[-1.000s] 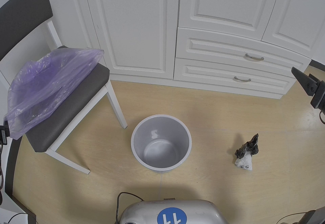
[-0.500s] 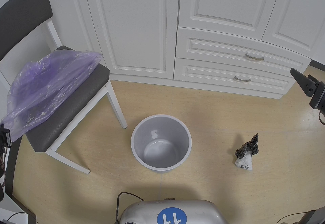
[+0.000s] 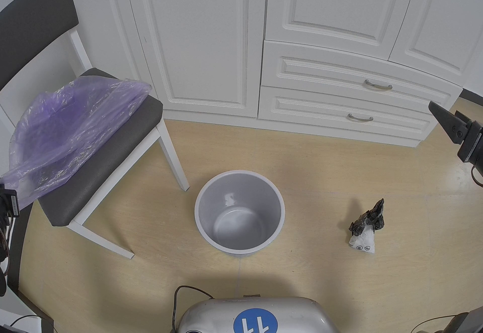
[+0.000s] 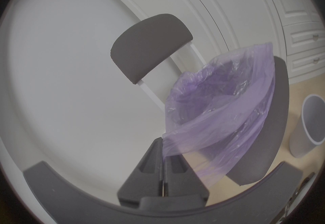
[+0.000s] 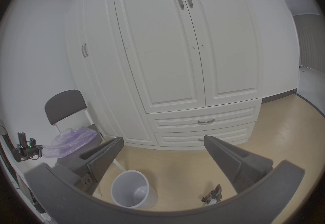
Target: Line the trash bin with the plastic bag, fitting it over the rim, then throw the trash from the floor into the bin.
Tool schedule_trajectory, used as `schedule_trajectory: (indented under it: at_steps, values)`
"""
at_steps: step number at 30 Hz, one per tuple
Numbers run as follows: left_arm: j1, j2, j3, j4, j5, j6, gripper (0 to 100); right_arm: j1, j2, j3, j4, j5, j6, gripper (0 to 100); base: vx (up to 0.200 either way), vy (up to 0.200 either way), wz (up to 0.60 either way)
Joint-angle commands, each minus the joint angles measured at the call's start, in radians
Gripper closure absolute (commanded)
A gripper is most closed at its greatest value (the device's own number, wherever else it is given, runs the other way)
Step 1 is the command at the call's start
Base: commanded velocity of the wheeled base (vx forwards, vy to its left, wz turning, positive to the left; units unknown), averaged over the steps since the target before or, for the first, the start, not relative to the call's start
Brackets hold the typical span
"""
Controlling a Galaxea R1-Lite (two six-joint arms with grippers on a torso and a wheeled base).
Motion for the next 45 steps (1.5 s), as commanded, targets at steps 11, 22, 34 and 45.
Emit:
schedule_trajectory:
  at_steps: [11,22,34,45]
  values:
    - [-0.131,-0.131,-0.166,0.096,-0.176,-0.060,100,0.296,0.113,0.002,-0.124,-0.100,-0.083,0,0.000,0.000,0.00]
    - [-0.504,-0.127,-0.301,0.216,-0.176,-0.161,100,0.417,0.211,0.010,-0.108,-0.100,-0.126,0,0.000,0.000,0.00]
    - [-0.835,-0.012,-0.430,0.185,-0.040,-0.255,100,0.458,0.391,0.042,-0.136,-0.088,0.030,0,0.000,0.000,0.00]
    - [-0.897,0.011,-0.404,0.125,-0.018,-0.336,100,0.532,0.424,0.036,-0.139,-0.087,0.084,0,0.000,0.000,0.00]
